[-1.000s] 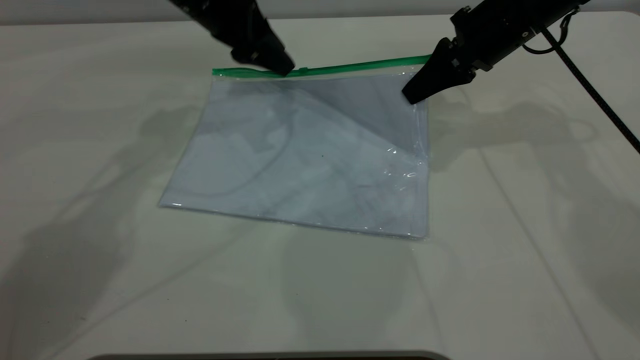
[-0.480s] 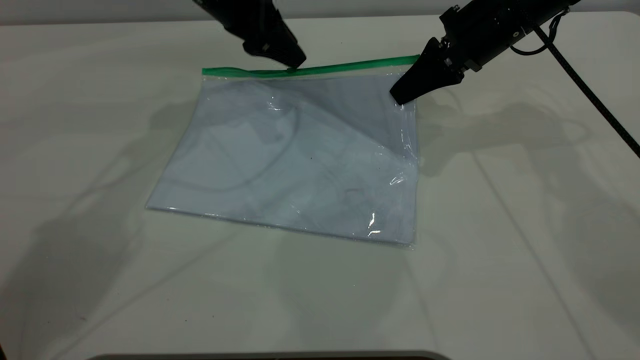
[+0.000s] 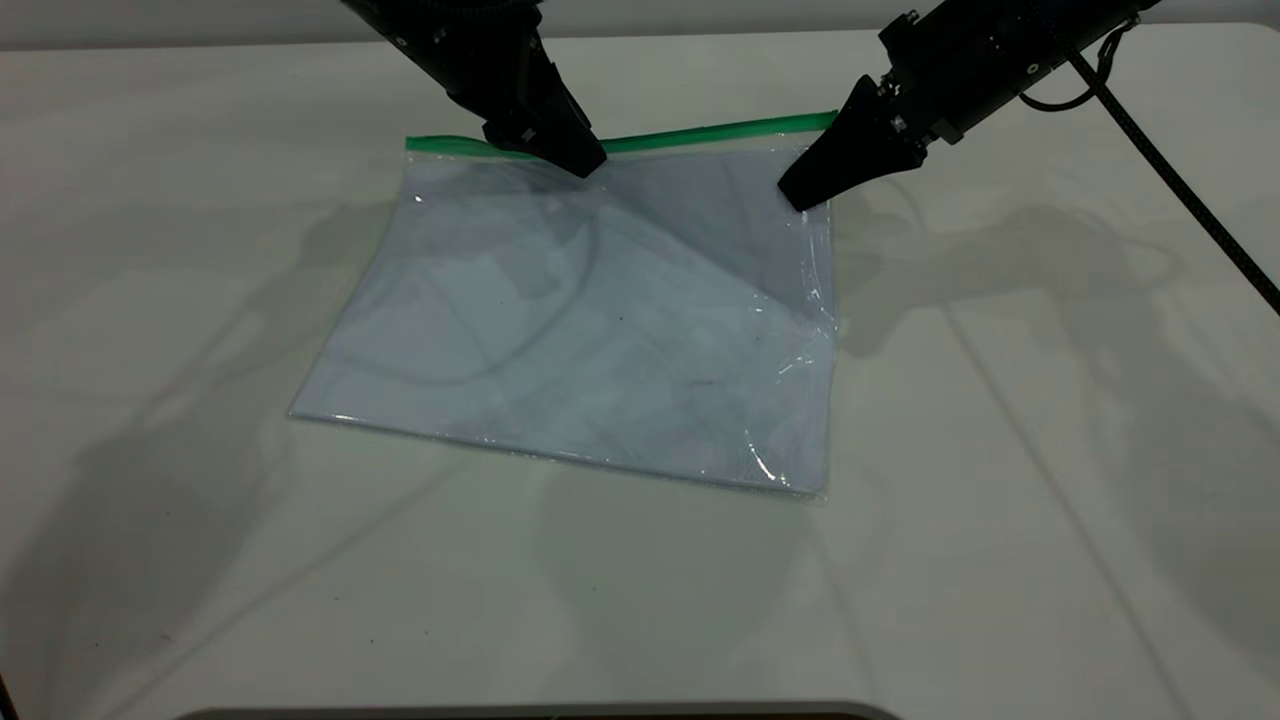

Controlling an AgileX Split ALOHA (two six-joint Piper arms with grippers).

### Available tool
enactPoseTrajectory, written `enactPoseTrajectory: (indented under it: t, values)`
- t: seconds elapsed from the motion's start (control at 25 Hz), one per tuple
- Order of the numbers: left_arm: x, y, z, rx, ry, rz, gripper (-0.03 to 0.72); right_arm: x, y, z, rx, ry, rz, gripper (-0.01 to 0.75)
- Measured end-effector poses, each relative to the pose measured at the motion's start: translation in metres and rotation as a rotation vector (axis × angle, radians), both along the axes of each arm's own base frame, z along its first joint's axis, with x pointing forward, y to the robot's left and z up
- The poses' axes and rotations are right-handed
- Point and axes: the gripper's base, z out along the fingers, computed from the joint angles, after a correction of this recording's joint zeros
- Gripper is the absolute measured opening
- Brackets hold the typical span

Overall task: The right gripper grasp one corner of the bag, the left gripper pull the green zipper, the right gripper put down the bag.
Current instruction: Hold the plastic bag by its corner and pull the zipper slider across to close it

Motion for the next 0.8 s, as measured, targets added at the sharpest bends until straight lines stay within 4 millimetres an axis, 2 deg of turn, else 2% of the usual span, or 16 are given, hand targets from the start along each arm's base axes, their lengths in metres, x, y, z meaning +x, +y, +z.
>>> enactPoseTrajectory:
  t: [0.44,0.8]
  values:
    - [0.0000,-0.0032,-0.0040,-0.024,-0.006,0.002,0.384,-0.0001,0.0001,0.0001,0.001,0.000,0.002,0.033]
    - [0.0009,-0.0068,-0.0045,-0.016,-0.031,0.009,0.185,-0.0001,0.0001,0.0001,0.001,-0.002,0.004,0.033]
